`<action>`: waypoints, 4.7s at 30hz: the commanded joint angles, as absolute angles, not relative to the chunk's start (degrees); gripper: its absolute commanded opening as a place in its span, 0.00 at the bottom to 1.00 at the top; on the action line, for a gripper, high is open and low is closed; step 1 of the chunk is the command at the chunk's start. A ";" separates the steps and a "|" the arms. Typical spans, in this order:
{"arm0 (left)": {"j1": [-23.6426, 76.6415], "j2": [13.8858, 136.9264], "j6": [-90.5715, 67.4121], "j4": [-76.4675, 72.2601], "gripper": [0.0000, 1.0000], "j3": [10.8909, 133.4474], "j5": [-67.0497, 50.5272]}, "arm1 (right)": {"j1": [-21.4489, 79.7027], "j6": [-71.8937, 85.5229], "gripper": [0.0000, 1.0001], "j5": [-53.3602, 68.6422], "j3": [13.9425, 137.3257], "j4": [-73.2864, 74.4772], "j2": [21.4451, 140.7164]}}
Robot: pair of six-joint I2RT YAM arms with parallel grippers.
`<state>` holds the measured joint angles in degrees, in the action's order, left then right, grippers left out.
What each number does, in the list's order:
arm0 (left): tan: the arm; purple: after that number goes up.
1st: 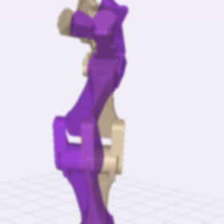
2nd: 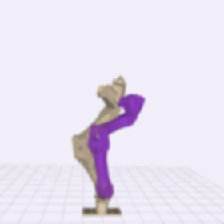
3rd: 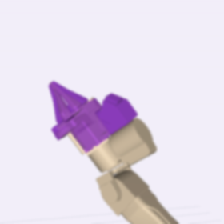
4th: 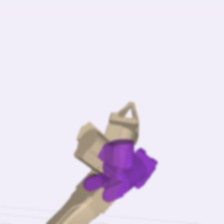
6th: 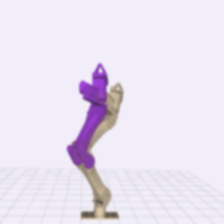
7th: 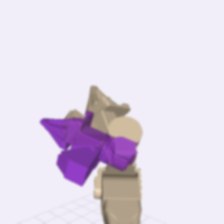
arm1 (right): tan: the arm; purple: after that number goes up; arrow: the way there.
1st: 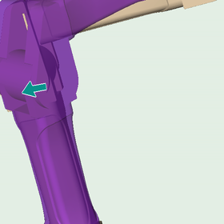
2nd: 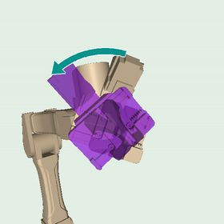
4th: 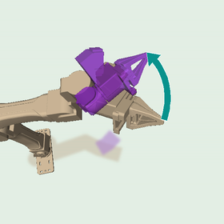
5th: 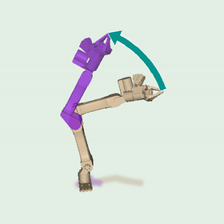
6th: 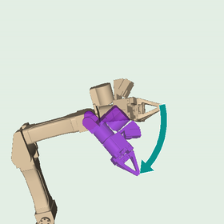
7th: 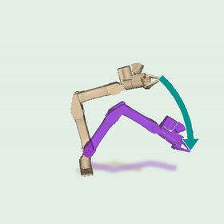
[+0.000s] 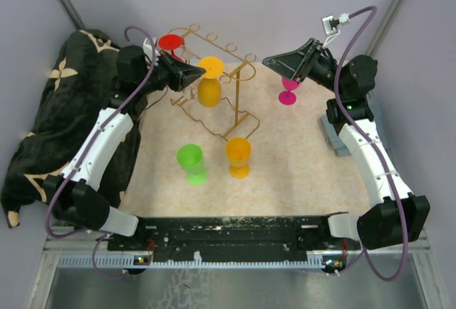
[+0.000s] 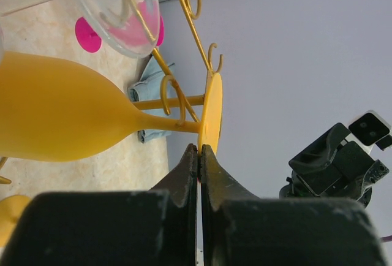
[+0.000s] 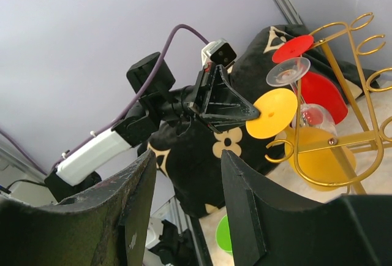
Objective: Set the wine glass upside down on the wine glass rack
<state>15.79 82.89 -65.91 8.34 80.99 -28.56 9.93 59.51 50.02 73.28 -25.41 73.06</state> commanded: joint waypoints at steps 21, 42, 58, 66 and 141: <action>16.08 76.79 -63.44 12.29 0.00 81.60 -21.08 | 9.48 60.58 0.47 49.46 74.13 -29.22 70.74; 16.08 81.32 -62.81 9.94 0.00 83.05 -21.37 | 9.45 59.54 0.47 49.02 73.39 -27.38 69.18; 16.00 79.09 -62.17 11.73 0.00 82.33 -18.91 | 9.48 60.01 0.47 48.95 72.96 -28.52 69.72; 15.64 77.49 -62.07 12.74 0.00 82.04 -16.86 | 9.42 60.47 0.47 49.04 72.69 -29.23 69.78; 17.56 78.60 -62.02 8.39 0.52 79.11 -26.61 | 9.49 61.92 0.47 48.94 70.27 -31.73 70.55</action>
